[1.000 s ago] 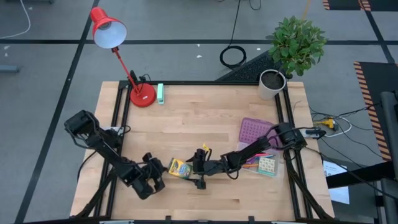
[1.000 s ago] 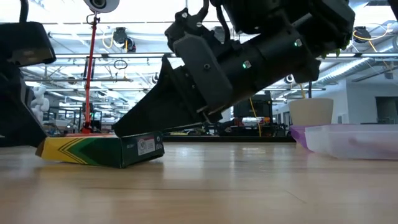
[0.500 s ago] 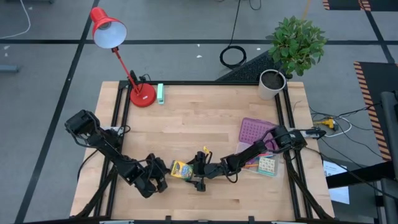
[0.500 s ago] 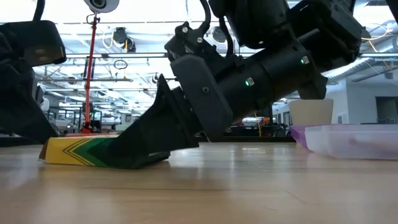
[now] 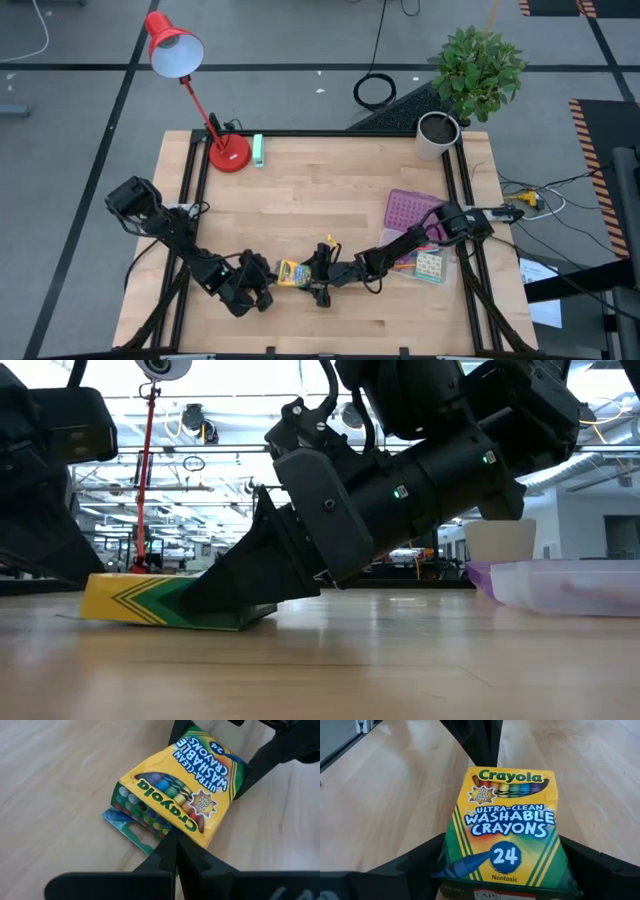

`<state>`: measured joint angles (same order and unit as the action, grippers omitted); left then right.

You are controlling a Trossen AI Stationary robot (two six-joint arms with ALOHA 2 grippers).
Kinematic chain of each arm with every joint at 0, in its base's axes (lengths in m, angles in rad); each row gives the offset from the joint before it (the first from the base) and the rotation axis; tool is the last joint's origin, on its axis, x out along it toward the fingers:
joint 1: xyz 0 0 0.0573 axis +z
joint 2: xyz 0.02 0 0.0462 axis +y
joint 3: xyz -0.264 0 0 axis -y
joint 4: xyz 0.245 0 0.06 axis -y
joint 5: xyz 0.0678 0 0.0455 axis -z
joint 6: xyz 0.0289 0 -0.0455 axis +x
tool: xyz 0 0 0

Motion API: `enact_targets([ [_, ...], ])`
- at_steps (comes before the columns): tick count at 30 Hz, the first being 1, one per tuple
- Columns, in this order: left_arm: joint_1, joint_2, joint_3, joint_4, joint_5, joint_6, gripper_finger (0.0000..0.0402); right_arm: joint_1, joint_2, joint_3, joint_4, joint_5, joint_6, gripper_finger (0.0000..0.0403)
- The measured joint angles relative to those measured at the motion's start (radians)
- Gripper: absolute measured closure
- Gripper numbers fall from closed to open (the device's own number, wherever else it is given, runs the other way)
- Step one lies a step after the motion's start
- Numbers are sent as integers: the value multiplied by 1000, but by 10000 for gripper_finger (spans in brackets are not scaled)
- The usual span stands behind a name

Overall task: Pack school essentials
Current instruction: Put the crayon box into the supply box

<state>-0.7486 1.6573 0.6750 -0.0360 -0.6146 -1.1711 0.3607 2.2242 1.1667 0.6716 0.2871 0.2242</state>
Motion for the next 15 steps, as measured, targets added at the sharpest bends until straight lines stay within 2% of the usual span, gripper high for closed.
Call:
enact_targets([
  [4, -7, -4, 0, -2, 16, 18, 396, 0, 0, 0, 0, -3, 0, 86],
  [15, -65, -74, 1, -53, -31, 7, 396, -1, -1, 0, 0, 0, -47, 86],
])
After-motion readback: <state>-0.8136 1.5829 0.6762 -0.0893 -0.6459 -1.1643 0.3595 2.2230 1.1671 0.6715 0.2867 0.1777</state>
